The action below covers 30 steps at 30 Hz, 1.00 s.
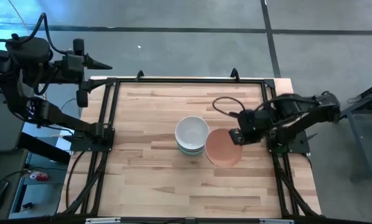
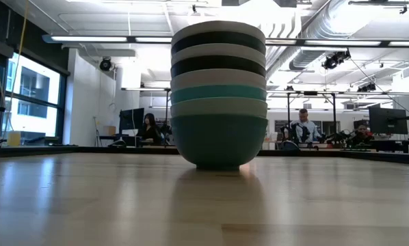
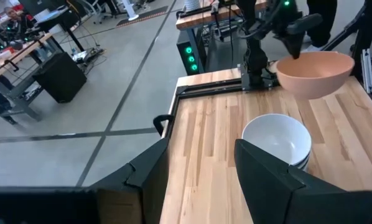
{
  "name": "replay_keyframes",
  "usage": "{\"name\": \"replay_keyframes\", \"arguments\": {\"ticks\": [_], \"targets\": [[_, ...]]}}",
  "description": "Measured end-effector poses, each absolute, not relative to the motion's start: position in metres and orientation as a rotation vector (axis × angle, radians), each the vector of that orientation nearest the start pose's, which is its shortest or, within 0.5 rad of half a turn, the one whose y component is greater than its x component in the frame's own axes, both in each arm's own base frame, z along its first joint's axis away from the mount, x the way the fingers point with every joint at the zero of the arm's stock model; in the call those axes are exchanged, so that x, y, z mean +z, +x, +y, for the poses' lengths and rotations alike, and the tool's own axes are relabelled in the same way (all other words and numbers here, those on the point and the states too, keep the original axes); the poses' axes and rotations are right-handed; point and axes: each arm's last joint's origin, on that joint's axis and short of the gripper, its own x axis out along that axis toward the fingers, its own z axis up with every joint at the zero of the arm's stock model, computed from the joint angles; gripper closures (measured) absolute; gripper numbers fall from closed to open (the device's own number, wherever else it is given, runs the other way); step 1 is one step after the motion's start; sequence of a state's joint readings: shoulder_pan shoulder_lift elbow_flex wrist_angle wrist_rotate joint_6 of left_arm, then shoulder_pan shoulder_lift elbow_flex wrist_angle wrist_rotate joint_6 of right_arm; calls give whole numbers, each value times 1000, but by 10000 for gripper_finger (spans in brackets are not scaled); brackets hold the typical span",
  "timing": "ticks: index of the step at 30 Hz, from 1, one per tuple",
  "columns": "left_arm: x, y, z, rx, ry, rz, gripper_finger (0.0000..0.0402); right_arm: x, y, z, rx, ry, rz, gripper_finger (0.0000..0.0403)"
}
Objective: Nest bowls inside each other
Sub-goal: Stack the orange bowl on the white bowl
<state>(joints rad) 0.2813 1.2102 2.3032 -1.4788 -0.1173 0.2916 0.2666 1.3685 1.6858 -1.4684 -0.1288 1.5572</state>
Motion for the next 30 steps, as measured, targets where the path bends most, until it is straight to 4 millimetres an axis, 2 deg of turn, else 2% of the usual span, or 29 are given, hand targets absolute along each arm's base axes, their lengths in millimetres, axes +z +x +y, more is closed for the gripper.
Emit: {"name": "replay_keyframes", "arguments": {"ticks": [6, 10, 15, 20, 26, 30], "targets": [[560, 63, 22, 337, 252, 423, 234, 412, 217, 36, -602, 1257, 1112, 403], [559, 59, 21, 339, 232, 429, 234, 409, 227, 24, -589, 1233, 1149, 403], [558, 59, 20, 342, 213, 436, 234, 408, 247, 8, -548, 1186, 1188, 403], [557, 59, 20, 339, 198, 443, 234, 415, 265, -11, -524, 1128, 1190, 403], [555, 58, 20, 337, 177, 467, 234, 427, 293, -32, -462, 1057, 1128, 403], [553, 55, 19, 337, 169, 480, 234, 425, 309, -41, -442, 1024, 1120, 403]]}}
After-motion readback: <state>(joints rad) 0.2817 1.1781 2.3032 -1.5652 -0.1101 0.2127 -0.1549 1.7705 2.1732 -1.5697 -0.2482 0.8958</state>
